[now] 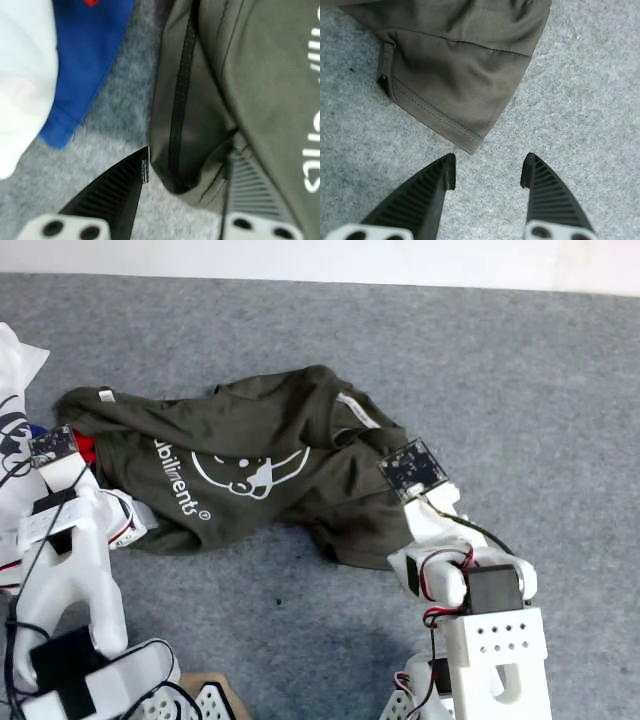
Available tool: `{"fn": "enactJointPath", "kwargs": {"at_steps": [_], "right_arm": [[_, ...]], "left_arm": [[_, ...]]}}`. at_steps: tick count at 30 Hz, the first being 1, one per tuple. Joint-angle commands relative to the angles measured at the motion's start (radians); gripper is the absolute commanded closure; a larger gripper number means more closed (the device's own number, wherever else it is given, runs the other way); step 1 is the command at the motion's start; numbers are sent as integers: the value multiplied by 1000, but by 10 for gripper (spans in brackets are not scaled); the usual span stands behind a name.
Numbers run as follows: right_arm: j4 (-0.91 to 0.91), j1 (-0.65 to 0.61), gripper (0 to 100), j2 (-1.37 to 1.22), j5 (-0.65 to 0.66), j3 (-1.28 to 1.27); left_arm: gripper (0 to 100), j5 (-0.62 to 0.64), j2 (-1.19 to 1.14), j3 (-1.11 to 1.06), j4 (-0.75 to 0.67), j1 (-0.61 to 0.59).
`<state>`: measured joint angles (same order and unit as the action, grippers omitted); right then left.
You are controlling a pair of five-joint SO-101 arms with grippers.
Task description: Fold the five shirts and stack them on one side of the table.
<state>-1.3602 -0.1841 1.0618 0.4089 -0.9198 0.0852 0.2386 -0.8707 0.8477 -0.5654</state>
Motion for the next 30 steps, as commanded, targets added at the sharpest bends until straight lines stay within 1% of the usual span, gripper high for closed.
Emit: {"fn": "enactJointPath", "kwargs": {"at_steps": [1,6,8,11,13,14,18,21,24,27,30], "right_arm": [[21,-5,779,-22,-28,22],[28,-5,779,-25,-28,22],[42,-5,779,-25,-28,16],[48,-5,779,-27,-28,18],[48,-5,779,-27,-28,21],[48,-5,779,-27,-28,21],[48,-5,779,-27,-28,16],[44,-5,779,-27,-28,15],[41,-5,779,-27,-28,15],[42,-5,779,-27,-28,16],[44,-5,779,-27,-28,21]], "left_arm": [[875,-12,-47,42,-49,10],[917,-12,-41,41,-37,15],[919,-29,2,38,81,8],[919,-141,117,22,275,8],[919,-186,205,-22,351,8],[919,-198,249,-51,367,8],[917,-229,415,-185,376,-2],[916,-258,516,-239,376,-59],[916,-276,598,-242,371,-143],[915,-269,657,-188,347,-228],[899,-232,694,-173,339,-277]]}}
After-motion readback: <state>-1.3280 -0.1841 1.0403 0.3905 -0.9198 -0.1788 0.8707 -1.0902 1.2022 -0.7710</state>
